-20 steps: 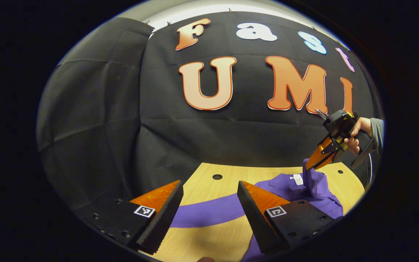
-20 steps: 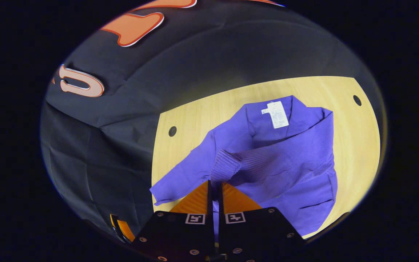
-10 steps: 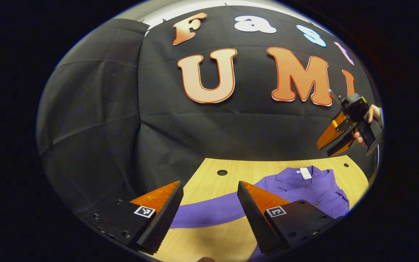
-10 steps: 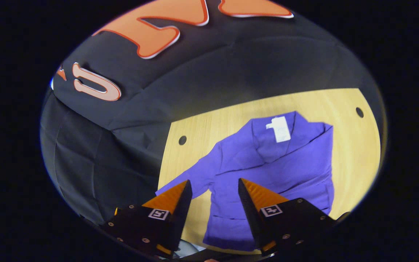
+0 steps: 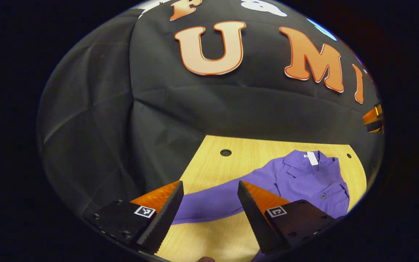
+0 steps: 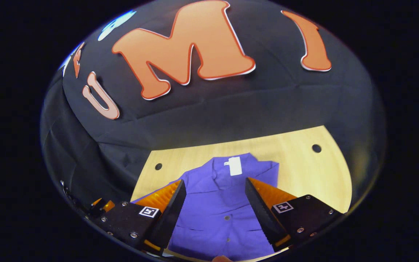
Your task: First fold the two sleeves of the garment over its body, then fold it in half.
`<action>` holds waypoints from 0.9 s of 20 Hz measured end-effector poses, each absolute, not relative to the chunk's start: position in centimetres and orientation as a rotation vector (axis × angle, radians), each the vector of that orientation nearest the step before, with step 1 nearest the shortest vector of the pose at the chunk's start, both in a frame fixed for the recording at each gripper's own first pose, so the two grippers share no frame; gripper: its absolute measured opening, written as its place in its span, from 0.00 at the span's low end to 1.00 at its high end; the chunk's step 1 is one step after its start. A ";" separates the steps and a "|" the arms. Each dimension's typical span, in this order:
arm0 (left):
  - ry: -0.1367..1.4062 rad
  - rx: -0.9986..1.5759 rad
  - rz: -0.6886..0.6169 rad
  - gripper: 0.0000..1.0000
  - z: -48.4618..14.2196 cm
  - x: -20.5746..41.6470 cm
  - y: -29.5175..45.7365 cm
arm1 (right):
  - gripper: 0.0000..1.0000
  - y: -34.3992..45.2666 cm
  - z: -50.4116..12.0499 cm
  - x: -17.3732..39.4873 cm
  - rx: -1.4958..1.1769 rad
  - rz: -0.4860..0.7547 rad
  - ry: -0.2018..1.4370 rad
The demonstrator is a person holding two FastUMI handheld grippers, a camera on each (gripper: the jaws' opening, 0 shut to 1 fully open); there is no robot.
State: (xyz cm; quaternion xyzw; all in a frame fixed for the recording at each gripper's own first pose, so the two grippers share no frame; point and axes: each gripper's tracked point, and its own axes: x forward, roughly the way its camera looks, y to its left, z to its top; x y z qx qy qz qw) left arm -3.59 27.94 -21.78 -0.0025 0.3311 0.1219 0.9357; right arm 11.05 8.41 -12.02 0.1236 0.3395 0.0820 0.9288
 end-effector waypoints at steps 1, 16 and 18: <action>0.712 -0.016 0.242 0.95 -22.5 -3.4 28.2 | 0.98 7.5 -11.8 10.6 0.226 0.154 0.674; 1.342 -0.191 0.239 0.97 -38.2 -1.7 31.2 | 0.98 2.1 -8.7 3.9 0.081 -0.004 0.435; 1.394 -0.230 0.242 0.97 -39.9 -2.3 31.8 | 0.97 1.7 -8.5 3.0 0.084 -0.019 0.418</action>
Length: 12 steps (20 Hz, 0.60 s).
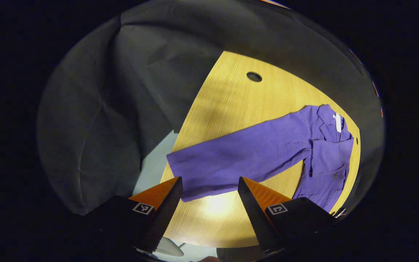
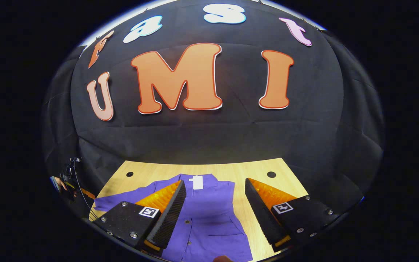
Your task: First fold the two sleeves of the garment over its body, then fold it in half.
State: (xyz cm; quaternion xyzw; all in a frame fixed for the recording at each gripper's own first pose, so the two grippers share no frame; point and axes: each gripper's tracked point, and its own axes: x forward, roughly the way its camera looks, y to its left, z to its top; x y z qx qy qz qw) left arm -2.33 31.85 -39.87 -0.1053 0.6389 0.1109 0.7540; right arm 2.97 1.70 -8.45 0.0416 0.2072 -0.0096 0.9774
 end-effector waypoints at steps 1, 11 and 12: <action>1.417 -0.246 0.249 0.98 -40.5 -2.6 32.3 | 0.97 1.6 -8.2 2.5 0.089 -0.025 0.408; 1.548 -0.398 0.328 0.94 -46.7 -4.0 35.3 | 0.97 1.5 -7.8 -0.6 0.071 -0.042 0.402; 1.545 -0.414 0.326 0.90 -46.8 -4.0 35.2 | 0.97 1.3 -7.7 -0.8 0.069 -0.047 0.402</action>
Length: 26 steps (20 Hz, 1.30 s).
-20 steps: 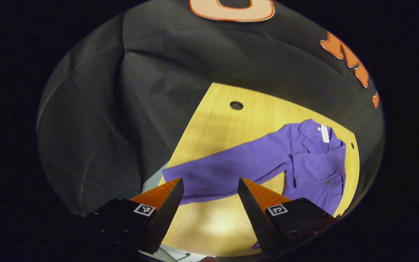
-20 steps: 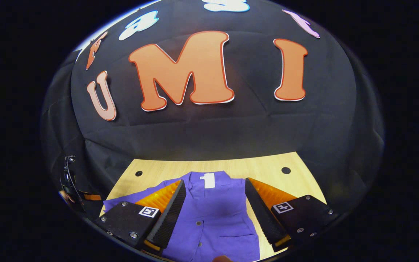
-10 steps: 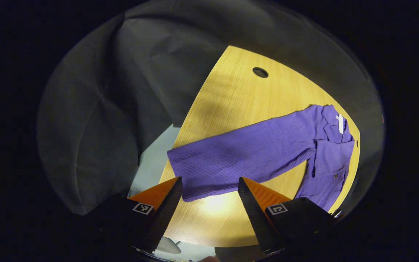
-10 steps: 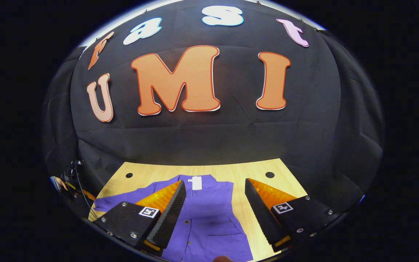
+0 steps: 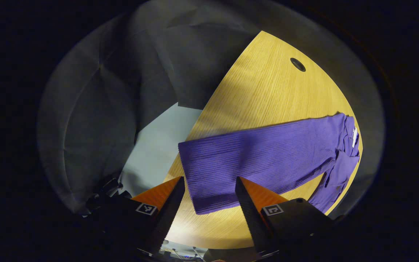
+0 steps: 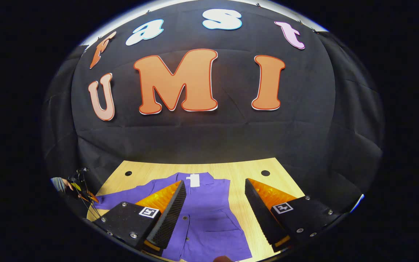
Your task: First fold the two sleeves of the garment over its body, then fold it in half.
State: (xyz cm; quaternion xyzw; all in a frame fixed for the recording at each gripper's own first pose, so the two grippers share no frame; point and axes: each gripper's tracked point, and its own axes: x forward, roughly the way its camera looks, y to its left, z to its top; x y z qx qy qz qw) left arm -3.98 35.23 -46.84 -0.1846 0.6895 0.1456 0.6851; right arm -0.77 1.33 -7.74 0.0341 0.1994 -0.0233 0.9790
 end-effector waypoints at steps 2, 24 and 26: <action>1.551 -0.419 0.342 0.84 -47.5 -4.4 35.8 | 0.97 1.2 -7.5 -1.0 0.071 -0.049 0.401; 1.560 -0.398 0.433 0.07 -48.2 -4.6 36.3 | 0.97 -0.8 -9.0 -0.8 0.094 -0.030 0.435; 1.542 -0.416 0.411 0.07 -47.2 -3.9 35.1 | 0.97 -1.6 -8.9 -0.8 0.081 -0.031 0.436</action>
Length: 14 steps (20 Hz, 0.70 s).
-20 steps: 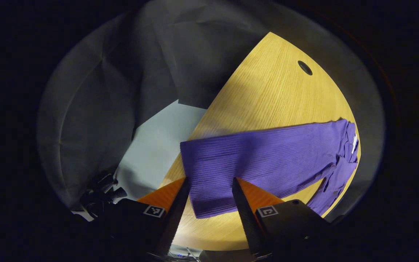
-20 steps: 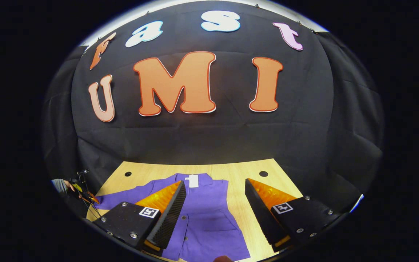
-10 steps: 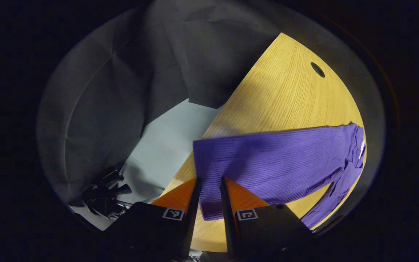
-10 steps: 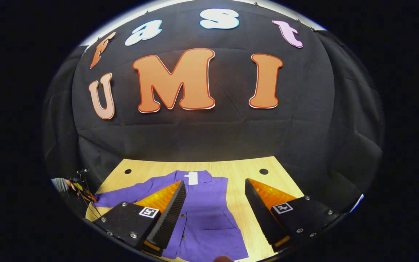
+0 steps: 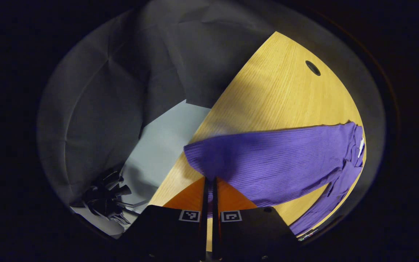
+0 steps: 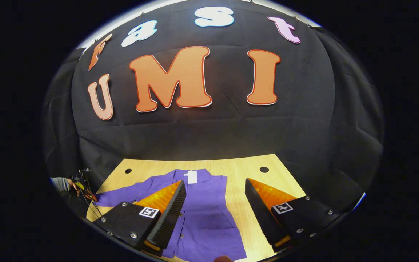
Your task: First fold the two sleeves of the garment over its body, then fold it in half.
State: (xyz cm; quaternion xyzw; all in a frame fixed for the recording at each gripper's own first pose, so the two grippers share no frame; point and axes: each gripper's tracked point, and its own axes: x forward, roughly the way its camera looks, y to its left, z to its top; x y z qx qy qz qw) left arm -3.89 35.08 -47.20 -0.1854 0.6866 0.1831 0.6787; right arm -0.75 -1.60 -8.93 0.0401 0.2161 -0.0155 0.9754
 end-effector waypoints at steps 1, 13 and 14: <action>1.526 -0.408 0.392 0.05 -46.4 -3.1 34.5 | 0.97 -1.8 -8.8 -0.7 0.078 -0.029 0.435; 1.379 -0.242 0.133 0.04 -34.5 3.3 22.4 | 0.97 -5.3 -9.1 0.4 0.150 0.015 0.408; 1.364 -0.233 0.113 0.04 -33.5 3.7 21.0 | 0.97 -5.5 -9.3 0.5 0.158 0.020 0.407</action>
